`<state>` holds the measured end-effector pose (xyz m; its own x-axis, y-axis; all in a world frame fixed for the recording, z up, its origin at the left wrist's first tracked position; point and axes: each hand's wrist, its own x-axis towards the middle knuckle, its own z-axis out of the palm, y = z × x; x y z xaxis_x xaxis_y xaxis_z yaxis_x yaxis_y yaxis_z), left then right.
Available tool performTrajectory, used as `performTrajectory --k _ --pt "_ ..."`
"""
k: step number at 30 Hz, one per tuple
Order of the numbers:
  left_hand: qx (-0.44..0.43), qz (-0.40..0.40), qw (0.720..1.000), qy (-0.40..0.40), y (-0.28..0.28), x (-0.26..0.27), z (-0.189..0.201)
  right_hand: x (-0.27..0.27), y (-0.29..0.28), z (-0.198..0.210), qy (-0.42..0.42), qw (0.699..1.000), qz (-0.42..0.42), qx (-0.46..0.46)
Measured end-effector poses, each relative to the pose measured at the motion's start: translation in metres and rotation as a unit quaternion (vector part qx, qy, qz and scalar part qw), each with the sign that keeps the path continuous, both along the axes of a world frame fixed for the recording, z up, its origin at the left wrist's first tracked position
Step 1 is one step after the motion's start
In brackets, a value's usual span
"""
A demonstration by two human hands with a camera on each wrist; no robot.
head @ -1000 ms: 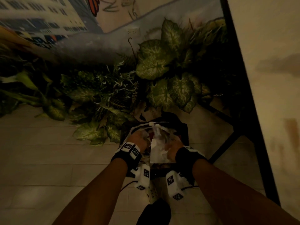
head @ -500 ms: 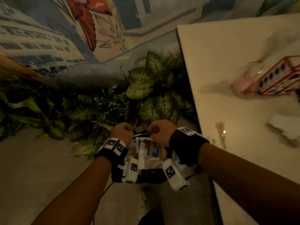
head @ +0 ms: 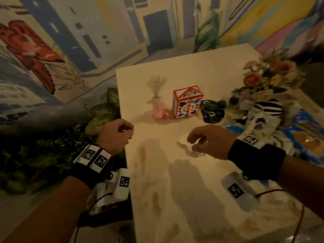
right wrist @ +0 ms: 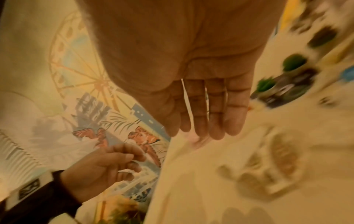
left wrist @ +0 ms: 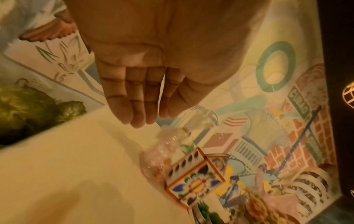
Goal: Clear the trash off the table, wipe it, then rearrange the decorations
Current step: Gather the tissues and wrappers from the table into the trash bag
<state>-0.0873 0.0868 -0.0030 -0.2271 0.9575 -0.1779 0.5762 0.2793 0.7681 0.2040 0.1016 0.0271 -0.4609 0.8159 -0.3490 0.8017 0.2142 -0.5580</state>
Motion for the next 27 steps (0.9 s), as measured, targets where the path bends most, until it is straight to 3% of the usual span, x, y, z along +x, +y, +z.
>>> performTrajectory --k 4,9,14,20,25,27 --pt "-0.034 -0.043 0.998 0.007 0.013 0.07 -0.007 0.082 0.017 0.002 -0.036 0.998 -0.039 0.018" --pt "-0.084 -0.122 0.983 0.112 0.022 0.146 -0.016 0.148 0.035 -0.008 -0.131 0.989 -0.063 0.014" --pt "-0.155 -0.183 0.951 0.194 0.034 0.186 -0.028 0.175 0.045 -0.017 -0.191 0.975 -0.075 0.081" --pt "-0.245 -0.196 0.906 0.283 0.035 0.217 -0.047 0.197 0.042 -0.035 -0.246 0.958 -0.116 0.089" --pt "-0.251 -0.199 0.891 0.322 0.032 0.236 -0.051 0.193 0.047 -0.05 -0.229 0.963 -0.139 0.038" --pt "-0.224 -0.186 0.899 0.327 0.031 0.24 -0.052 0.19 0.049 -0.054 -0.222 0.964 -0.144 0.031"
